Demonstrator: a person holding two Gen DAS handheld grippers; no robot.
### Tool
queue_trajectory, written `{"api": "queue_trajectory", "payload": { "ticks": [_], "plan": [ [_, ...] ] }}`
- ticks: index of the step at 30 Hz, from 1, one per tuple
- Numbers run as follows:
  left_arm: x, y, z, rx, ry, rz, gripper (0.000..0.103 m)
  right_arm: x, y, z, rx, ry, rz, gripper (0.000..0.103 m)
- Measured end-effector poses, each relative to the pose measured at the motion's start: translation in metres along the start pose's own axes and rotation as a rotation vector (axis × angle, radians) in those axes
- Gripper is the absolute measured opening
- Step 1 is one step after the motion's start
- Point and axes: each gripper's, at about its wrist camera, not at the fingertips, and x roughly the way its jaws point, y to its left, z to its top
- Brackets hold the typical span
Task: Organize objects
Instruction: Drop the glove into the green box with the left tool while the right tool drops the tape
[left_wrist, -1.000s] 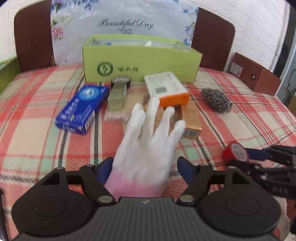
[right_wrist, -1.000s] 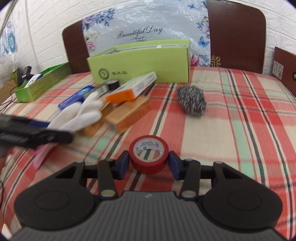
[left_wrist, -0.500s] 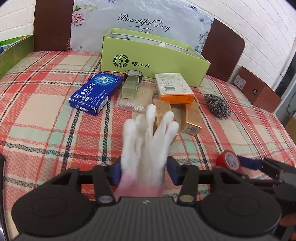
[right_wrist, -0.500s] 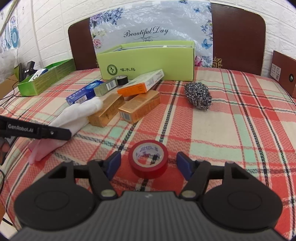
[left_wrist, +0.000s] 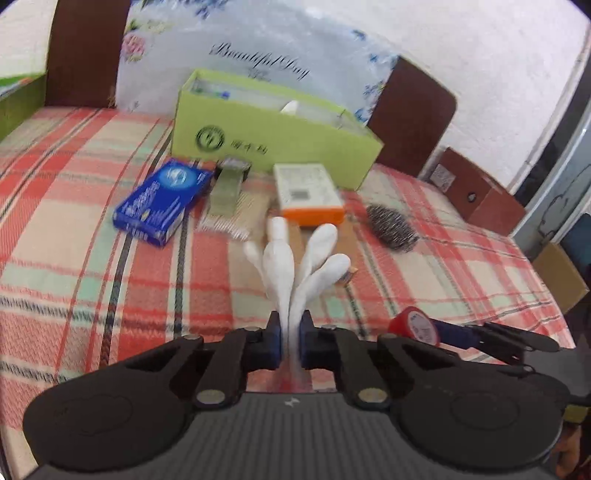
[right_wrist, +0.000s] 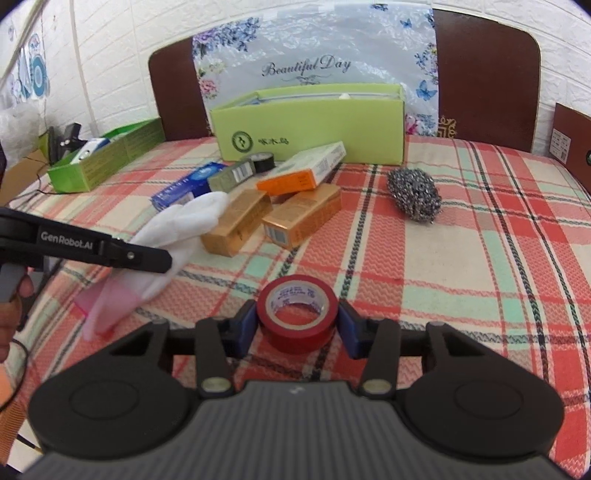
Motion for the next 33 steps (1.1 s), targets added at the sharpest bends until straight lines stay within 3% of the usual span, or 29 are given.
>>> {"api": "queue_trajectory", "payload": {
  "ticks": [4, 9, 12, 13, 17, 18, 25, 33],
  "plan": [
    [-0.021, -0.009, 0.034, 0.007, -0.082, -0.056, 0.007, -0.013, 0.0, 0.018, 0.002, -0.043, 0.04, 0.046],
    [-0.033, -0.019, 0.094, 0.033, -0.174, -0.103, 0.007, -0.023, -0.011, 0.066, -0.011, -0.134, 0.058, 0.046],
    [-0.03, -0.023, 0.131, 0.025, -0.201, -0.141, 0.007, -0.025, -0.019, 0.1, -0.032, -0.19, 0.052, 0.046],
    [-0.028, -0.025, 0.142, 0.027, -0.214, -0.141, 0.007, -0.024, -0.024, 0.125, -0.043, -0.225, 0.048, 0.046],
    [-0.011, -0.024, 0.19, -0.005, -0.256, -0.129, 0.007, -0.015, -0.031, 0.16, -0.054, -0.269, 0.046, 0.046],
    [-0.004, -0.022, 0.2, -0.013, -0.257, -0.125, 0.007, -0.002, -0.032, 0.181, -0.084, -0.29, 0.014, 0.046],
    [0.067, -0.002, 0.246, -0.037, -0.21, -0.065, 0.007, 0.058, -0.039, 0.222, -0.097, -0.276, -0.005, 0.046],
    [0.136, 0.029, 0.256, -0.076, -0.148, -0.048, 0.007, 0.139, -0.049, 0.241, -0.098, -0.219, -0.019, 0.046]
  ]
}}
